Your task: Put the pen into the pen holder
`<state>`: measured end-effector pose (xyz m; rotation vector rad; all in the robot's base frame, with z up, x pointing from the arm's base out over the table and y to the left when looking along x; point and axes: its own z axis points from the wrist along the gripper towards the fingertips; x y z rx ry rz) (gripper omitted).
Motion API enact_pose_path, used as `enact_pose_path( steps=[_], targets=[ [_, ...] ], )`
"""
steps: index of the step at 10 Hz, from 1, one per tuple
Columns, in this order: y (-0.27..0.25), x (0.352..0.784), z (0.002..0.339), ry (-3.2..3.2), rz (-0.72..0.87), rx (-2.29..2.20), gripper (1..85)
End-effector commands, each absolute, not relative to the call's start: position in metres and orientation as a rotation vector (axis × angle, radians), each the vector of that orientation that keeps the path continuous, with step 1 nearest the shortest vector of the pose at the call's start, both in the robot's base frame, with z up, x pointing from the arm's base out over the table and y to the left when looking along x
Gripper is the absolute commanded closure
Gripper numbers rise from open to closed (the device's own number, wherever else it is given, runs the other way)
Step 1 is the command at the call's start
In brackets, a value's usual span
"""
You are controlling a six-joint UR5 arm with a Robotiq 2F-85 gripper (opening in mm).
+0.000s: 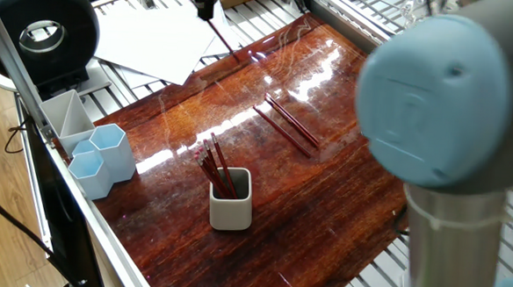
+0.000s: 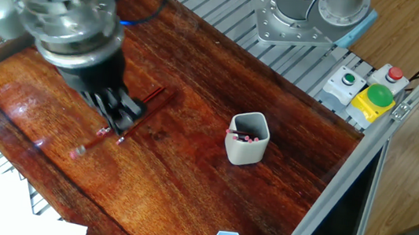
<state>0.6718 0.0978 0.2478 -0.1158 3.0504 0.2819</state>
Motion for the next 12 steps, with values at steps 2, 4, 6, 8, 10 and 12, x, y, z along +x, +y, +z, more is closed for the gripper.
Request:
enact_pose_path(
  steps=[2,4,6,8,10,12],
  targets=[
    [0.109,0.710,0.220,2.844,0.285,-0.126,84.7],
    [0.097,0.714,0.219,2.835,0.218,-0.113,84.7],
    [0.102,0.715,0.220,2.823,0.239,-0.158,84.7],
    [0.098,0.689,0.213,2.923,0.221,-0.218,84.7],
    [0.101,0.661,0.245,2.925,0.232,-0.202,84.7],
    [0.103,0.654,0.271,2.878,0.208,-0.188,84.7]
  ],
)
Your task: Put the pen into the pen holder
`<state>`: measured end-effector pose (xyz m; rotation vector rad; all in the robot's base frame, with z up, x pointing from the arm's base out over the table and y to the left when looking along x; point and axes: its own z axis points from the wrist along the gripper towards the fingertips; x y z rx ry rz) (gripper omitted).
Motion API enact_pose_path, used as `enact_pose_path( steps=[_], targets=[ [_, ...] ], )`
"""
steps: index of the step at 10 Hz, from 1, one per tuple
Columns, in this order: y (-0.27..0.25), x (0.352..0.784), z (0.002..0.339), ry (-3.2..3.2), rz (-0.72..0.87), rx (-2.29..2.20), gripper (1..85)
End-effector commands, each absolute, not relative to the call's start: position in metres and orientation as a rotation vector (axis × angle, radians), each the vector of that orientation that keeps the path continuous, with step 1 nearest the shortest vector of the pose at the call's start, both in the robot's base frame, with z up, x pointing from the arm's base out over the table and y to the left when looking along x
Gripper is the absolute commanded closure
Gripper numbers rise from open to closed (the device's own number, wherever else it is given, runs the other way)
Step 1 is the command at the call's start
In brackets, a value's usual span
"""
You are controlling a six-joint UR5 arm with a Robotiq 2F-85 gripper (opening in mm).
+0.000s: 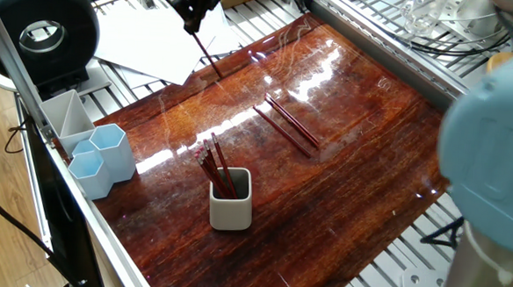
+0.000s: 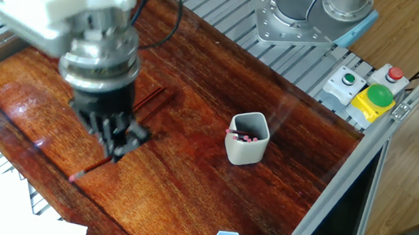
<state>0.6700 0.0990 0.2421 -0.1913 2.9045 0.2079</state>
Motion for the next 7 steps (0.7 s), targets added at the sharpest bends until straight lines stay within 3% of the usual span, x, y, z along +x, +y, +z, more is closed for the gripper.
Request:
enact_pose_path(
  steps=[1,5,7],
  targets=[
    [0.112,0.653,0.274,2.879,0.235,-0.161,84.7],
    [0.114,0.654,0.270,2.929,0.207,-0.083,84.7],
    [0.115,0.675,0.276,2.843,0.204,-0.078,84.7]
  ],
)
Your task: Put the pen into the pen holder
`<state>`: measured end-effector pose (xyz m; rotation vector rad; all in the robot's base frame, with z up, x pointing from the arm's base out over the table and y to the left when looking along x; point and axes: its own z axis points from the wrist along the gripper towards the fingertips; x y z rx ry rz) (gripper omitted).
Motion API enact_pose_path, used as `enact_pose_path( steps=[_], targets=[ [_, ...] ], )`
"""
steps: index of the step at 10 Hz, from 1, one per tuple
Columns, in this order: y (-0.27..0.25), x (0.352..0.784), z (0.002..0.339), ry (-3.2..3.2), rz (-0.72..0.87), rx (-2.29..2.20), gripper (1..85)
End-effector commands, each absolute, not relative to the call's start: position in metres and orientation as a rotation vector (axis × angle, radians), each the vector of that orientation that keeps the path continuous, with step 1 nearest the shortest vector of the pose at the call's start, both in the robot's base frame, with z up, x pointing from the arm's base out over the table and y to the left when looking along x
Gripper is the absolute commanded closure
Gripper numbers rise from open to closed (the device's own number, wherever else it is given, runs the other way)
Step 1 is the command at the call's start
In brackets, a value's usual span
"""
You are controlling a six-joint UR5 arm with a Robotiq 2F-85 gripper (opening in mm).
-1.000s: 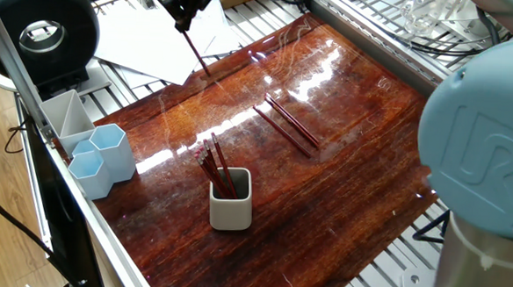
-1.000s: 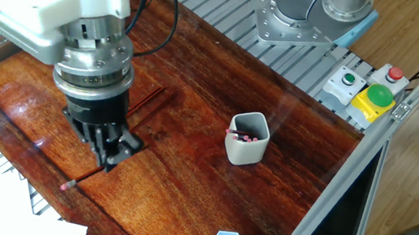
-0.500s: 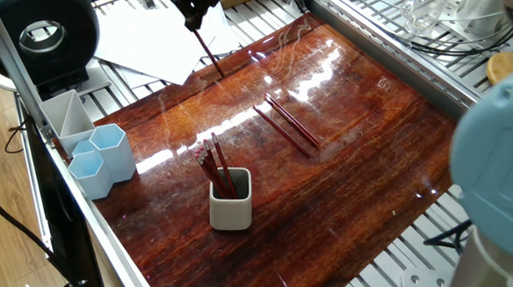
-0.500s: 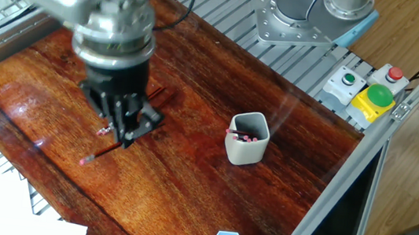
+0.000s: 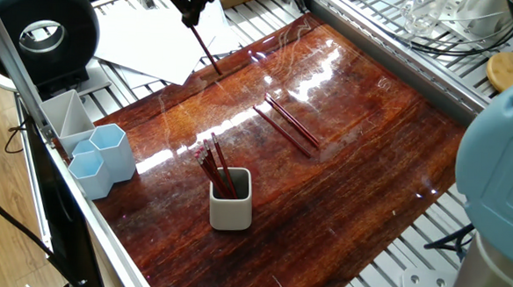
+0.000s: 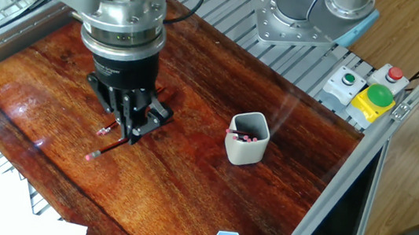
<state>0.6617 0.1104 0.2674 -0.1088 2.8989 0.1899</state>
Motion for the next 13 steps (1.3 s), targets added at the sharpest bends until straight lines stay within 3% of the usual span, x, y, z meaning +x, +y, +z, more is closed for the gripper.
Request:
enact_pose_path(
  steps=[1,3,5,8,13],
  targets=[
    [0.114,0.679,0.277,2.828,0.195,-0.100,84.7],
    [0.106,0.666,0.275,2.871,0.155,-0.053,84.7],
    [0.116,0.614,0.290,2.863,0.191,-0.035,84.7],
    [0.124,0.573,0.280,2.828,0.222,-0.033,84.7],
    [0.133,0.584,0.270,2.837,0.245,-0.031,84.7]
  ],
)
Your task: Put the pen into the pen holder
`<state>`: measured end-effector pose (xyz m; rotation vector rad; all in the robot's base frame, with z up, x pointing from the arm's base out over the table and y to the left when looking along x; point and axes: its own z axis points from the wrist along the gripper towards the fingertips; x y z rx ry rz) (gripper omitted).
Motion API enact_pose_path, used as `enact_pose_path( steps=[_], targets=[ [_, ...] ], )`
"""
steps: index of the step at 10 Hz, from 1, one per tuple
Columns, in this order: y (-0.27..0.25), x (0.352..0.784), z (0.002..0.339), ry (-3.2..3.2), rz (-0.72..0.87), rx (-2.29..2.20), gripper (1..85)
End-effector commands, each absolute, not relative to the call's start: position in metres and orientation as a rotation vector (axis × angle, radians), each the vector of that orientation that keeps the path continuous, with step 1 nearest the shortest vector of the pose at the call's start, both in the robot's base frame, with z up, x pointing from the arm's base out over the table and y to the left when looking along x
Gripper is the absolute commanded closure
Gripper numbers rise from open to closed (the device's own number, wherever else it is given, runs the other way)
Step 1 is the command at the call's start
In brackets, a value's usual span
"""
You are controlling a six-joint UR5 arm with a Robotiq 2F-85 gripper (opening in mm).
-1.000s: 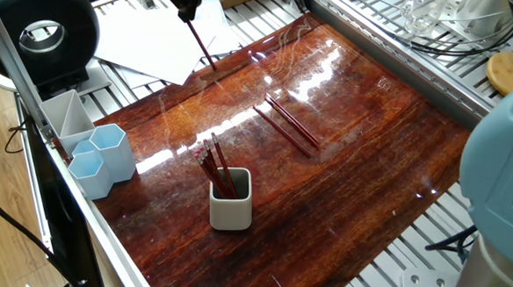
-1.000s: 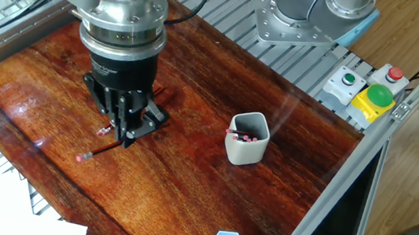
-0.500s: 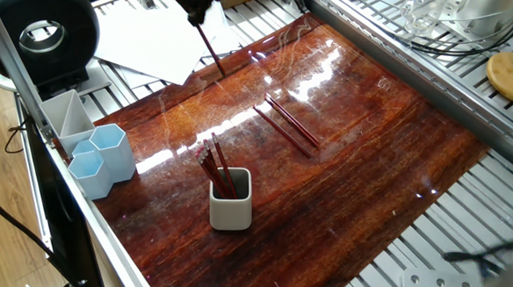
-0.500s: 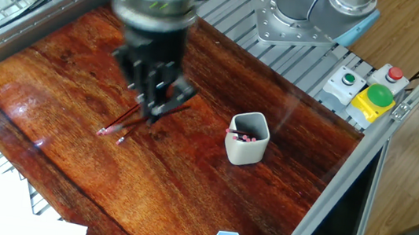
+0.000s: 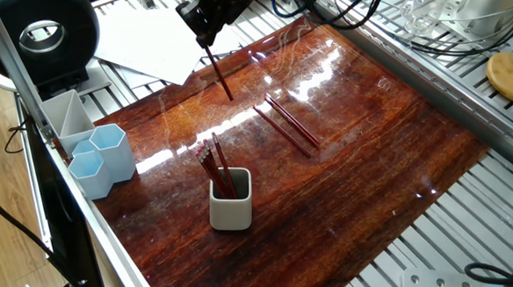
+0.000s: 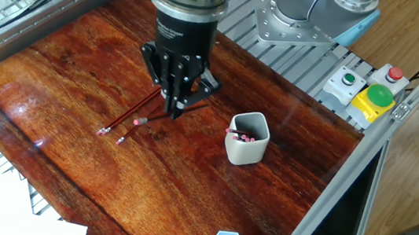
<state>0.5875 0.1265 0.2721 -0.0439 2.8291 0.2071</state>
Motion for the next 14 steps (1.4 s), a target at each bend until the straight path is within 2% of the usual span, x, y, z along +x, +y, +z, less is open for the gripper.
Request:
enact_pose_path(
  steps=[1,5,8,14],
  targets=[
    [0.131,0.589,0.271,2.817,0.233,-0.023,84.7],
    [0.134,0.590,0.272,2.817,0.264,0.064,84.7],
    [0.149,0.557,0.289,2.787,0.360,0.104,84.7],
    [0.146,0.551,0.273,2.762,0.317,0.059,84.7]
  ],
)
